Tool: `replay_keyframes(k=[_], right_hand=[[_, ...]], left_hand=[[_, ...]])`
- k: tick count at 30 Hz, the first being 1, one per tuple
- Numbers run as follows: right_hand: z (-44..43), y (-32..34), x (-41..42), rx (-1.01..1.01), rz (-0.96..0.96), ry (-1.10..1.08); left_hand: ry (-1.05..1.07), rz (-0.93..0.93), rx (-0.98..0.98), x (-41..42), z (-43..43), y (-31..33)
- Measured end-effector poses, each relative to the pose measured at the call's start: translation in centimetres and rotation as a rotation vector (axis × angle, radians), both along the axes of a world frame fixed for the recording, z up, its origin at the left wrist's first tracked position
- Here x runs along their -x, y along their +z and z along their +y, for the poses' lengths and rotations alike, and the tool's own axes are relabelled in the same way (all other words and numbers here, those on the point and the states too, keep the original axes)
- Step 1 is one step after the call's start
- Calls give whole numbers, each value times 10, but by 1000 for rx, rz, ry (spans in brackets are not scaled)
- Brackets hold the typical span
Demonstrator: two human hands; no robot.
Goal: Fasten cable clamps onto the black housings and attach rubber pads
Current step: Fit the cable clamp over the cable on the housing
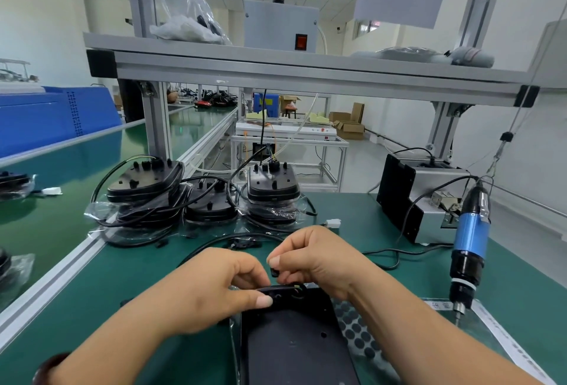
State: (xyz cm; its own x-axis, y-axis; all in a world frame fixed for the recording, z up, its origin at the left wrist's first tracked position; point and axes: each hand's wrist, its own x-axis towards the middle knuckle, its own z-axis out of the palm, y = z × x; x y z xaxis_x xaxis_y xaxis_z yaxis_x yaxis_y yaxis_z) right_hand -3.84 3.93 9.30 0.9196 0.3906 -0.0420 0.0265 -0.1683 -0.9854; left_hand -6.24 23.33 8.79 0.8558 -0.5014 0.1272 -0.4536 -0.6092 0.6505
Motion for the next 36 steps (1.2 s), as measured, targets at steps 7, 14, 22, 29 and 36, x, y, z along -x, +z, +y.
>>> replay_keyframes(k=[7,14,22,29,36], right_hand=[[0,0,1,16,-20,8],[0,-4,2,16,-54,-14],[0,-3,4,40,-93,-34],[-6,-2,1,-52,2,-7],[-5,-1,4,-37,-6,21]], left_hand=[[66,-163,-57,3,-5,-1],[62,-166,-34,4,-5,-1],[84,-171,-43,4,-5,-3],[83,-204,-73,4,-5,-5],[92,-223,-81,4,-5,-6]])
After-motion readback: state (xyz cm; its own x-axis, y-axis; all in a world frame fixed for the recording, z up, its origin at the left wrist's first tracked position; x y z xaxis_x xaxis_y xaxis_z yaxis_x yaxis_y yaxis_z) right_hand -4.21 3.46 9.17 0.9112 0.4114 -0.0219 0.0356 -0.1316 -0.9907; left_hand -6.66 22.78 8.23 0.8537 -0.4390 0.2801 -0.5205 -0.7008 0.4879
